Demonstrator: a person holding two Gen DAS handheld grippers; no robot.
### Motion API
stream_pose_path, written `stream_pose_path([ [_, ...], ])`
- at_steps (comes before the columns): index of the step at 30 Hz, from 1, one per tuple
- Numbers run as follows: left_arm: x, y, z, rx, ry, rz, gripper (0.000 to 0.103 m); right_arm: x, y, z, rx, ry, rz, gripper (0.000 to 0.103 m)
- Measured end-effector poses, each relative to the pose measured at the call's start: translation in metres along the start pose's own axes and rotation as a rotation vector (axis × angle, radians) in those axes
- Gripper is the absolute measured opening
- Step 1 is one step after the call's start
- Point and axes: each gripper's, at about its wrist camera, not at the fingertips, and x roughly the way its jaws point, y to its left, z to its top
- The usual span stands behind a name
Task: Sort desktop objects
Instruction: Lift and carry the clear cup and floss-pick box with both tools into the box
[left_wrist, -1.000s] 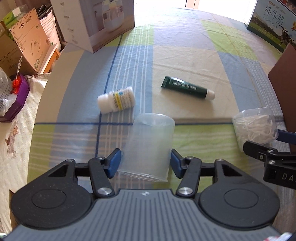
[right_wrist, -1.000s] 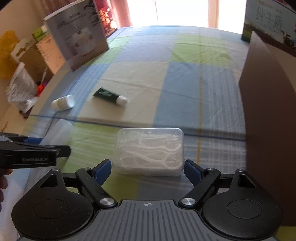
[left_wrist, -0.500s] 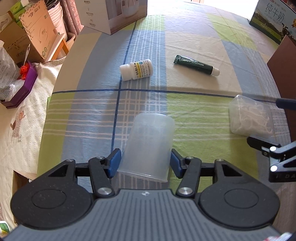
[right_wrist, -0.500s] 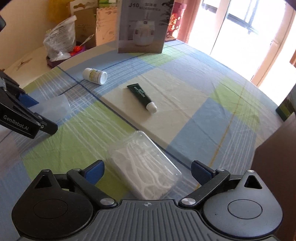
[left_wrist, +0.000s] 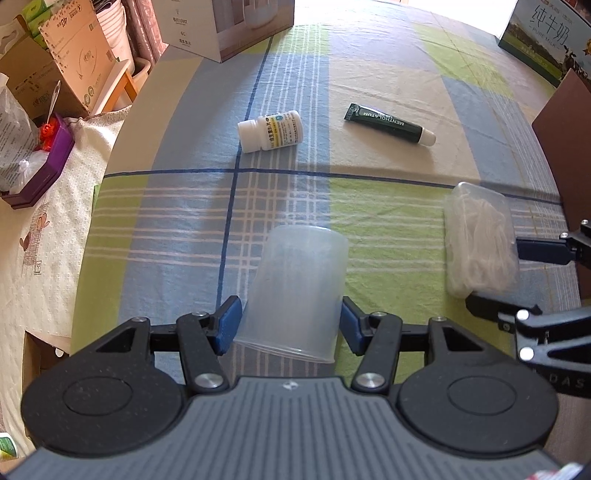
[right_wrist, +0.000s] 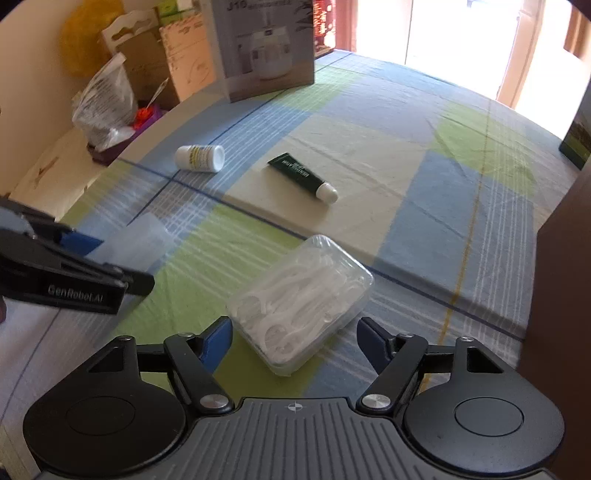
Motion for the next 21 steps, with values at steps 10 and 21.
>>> stream_pose_path([
  [10, 0.006, -0.004, 0.010, 0.007, -0.009, 0.011, 0.053, 0.008, -0.014, 0.019, 0.290, -0.034, 0.010, 0.085],
  [21, 0.006, -0.007, 0.014, 0.012, -0.003, 0.006, 0.050, 0.006, 0.001, 0.001, 0.049, 0.020, 0.028, 0.055],
])
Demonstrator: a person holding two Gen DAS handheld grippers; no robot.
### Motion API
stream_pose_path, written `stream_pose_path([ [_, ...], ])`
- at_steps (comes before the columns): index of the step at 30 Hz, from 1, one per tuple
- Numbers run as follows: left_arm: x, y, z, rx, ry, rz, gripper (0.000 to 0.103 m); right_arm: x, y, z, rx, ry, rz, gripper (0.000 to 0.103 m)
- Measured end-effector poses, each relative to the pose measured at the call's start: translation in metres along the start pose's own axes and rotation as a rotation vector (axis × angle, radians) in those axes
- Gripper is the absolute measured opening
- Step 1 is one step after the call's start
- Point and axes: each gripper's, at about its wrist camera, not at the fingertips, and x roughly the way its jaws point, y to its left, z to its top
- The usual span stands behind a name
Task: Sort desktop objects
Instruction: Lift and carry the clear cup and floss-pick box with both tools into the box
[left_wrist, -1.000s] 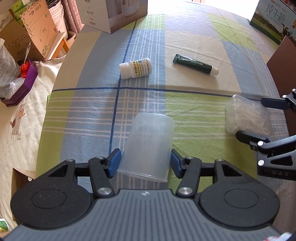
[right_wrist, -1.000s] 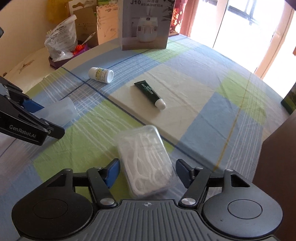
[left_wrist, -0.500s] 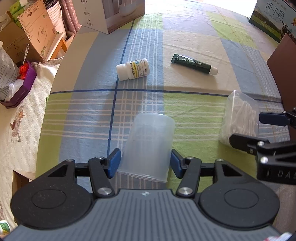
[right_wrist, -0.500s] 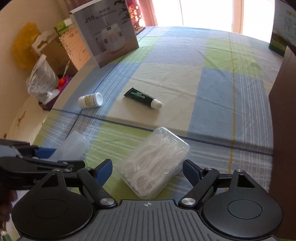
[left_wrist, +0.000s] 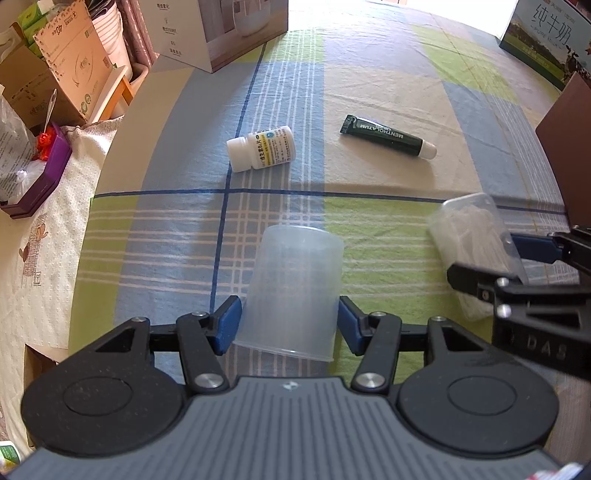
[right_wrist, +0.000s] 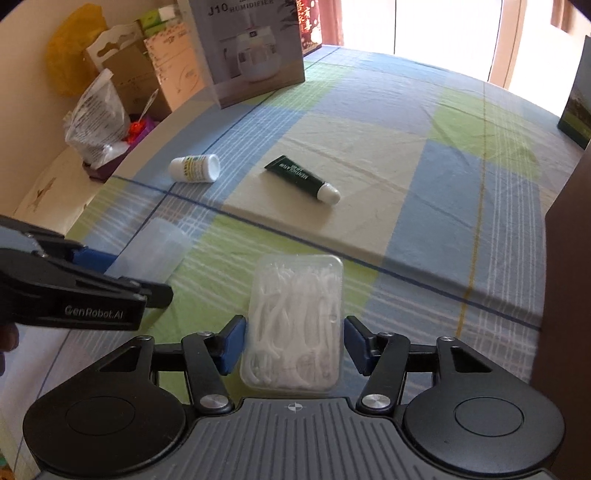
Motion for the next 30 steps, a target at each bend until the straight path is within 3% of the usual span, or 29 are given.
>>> stream_pose_path([
  [9, 0.001, -0.007, 0.002, 0.010, 0.003, -0.010, 0.048, 0.008, -0.002, 0.002, 0.003, -0.005, -0.025, 0.063],
  [13, 0.004, -0.008, 0.009, 0.014, -0.001, -0.002, 0.049, 0.011, 0.004, -0.002, -0.036, -0.010, -0.042, 0.056],
  [20, 0.001, -0.014, 0.003, 0.028, -0.010, -0.008, 0.047, 0.004, 0.004, -0.012, -0.044, 0.005, -0.023, 0.055],
  [30, -0.015, -0.022, -0.024, 0.042, -0.001, -0.027, 0.047, -0.026, -0.002, -0.036, 0.059, 0.008, 0.052, 0.055],
])
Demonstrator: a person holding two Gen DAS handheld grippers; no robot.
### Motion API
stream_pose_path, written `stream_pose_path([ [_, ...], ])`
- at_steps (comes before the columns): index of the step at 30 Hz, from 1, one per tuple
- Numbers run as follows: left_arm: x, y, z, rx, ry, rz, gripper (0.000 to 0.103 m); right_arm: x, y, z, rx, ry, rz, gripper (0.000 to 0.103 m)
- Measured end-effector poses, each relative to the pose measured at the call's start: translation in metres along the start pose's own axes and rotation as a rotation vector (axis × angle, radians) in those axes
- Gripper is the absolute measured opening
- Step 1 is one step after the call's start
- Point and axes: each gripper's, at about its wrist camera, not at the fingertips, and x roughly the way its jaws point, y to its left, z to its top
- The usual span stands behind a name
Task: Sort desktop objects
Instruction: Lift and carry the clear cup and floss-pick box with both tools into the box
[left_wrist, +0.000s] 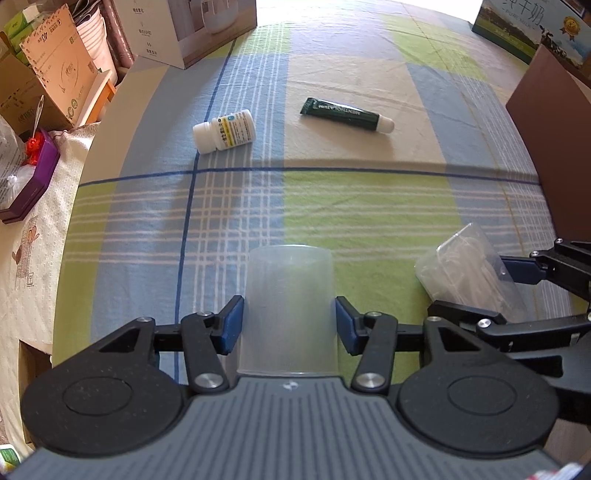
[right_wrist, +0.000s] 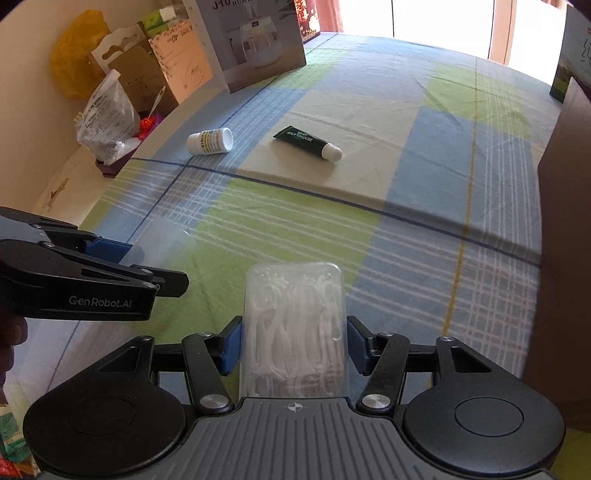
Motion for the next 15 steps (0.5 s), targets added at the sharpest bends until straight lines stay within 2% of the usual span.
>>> stream_pose_path([
  [8, -0.043, -0.013, -0.019, 0.012, -0.058, -0.026, 0.047, -0.050, -0.003, -0.019, 0.025, -0.072, 0.033, 0.055],
  [15, -0.085, -0.045, -0.027, 0.046, -0.124, -0.074, 0.047, -0.104, -0.016, -0.036, 0.054, -0.149, 0.038, 0.055],
])
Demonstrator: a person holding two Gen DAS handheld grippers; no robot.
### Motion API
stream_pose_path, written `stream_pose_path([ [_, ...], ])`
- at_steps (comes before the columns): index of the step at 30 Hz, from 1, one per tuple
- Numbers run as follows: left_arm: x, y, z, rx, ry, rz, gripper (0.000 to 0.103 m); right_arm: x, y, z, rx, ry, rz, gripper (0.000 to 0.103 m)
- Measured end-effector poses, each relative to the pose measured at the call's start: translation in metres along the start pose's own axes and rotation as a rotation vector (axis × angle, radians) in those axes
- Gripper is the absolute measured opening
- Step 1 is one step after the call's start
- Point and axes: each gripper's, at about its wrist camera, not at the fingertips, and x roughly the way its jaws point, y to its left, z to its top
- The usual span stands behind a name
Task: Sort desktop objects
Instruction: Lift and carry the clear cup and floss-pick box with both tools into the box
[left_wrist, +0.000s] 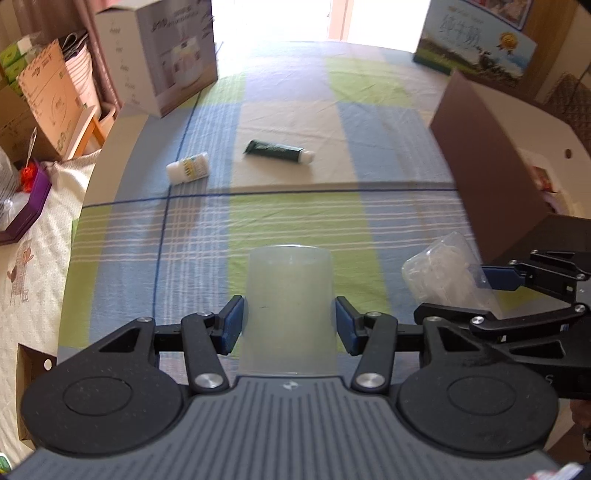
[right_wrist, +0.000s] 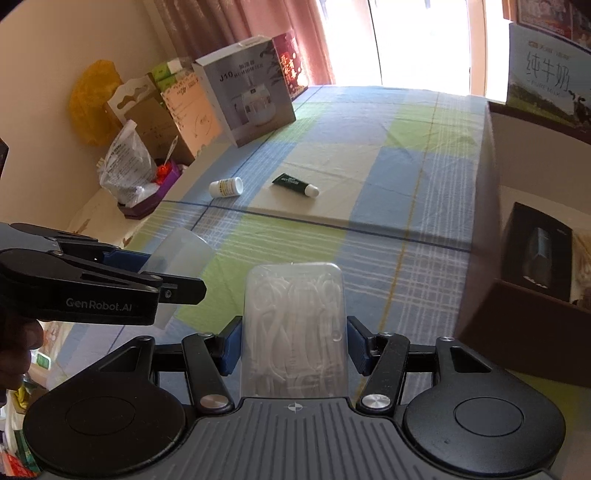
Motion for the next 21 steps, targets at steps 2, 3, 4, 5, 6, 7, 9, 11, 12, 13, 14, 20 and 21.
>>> stream_pose_path([
  [2, -0.009, -0.013, 0.001, 0.015, -0.017, -0.019, 0.047, -0.016, -0.006, -0.003, 0.015, -0.020, -0.006, 0.055],
  [3, -0.014, -0.021, 0.002, 0.024, -0.027, -0.030, 0.047, -0.025, -0.011, -0.005, 0.025, -0.033, -0.011, 0.055],
  [4, -0.018, -0.028, 0.002, 0.034, -0.036, -0.040, 0.047, -0.032, -0.014, -0.007, 0.032, -0.044, -0.015, 0.055],
  [5, -0.022, -0.037, 0.003, 0.046, -0.047, -0.052, 0.047, -0.041, -0.019, -0.009, 0.042, -0.055, -0.022, 0.055],
  [6, -0.026, -0.045, 0.003, 0.059, -0.056, -0.062, 0.047, -0.047, -0.023, -0.010, 0.050, -0.065, -0.028, 0.055],
  [7, -0.029, -0.052, 0.005, 0.070, -0.064, -0.072, 0.047, -0.055, -0.028, -0.012, 0.060, -0.076, -0.037, 0.055],
  [9, -0.034, -0.069, 0.007, 0.095, -0.079, -0.093, 0.047, -0.070, -0.040, -0.016, 0.081, -0.095, -0.059, 0.055],
  [11, -0.038, -0.086, 0.009, 0.117, -0.091, -0.112, 0.047, -0.084, -0.052, -0.020, 0.103, -0.113, -0.079, 0.055],
  [12, -0.039, -0.095, 0.010, 0.129, -0.095, -0.122, 0.047, -0.092, -0.060, -0.021, 0.114, -0.123, -0.093, 0.055],
  [13, -0.039, -0.103, 0.011, 0.140, -0.099, -0.131, 0.047, -0.099, -0.066, -0.022, 0.124, -0.133, -0.106, 0.055],
  [14, -0.040, -0.112, 0.013, 0.151, -0.105, -0.141, 0.047, -0.106, -0.073, -0.023, 0.133, -0.144, -0.120, 0.055],
  [20, -0.039, -0.164, 0.027, 0.215, -0.137, -0.198, 0.047, -0.148, -0.121, -0.023, 0.177, -0.210, -0.202, 0.055],
  [21, -0.039, -0.173, 0.030, 0.223, -0.143, -0.207, 0.047, -0.152, -0.129, -0.022, 0.180, -0.217, -0.215, 0.055],
])
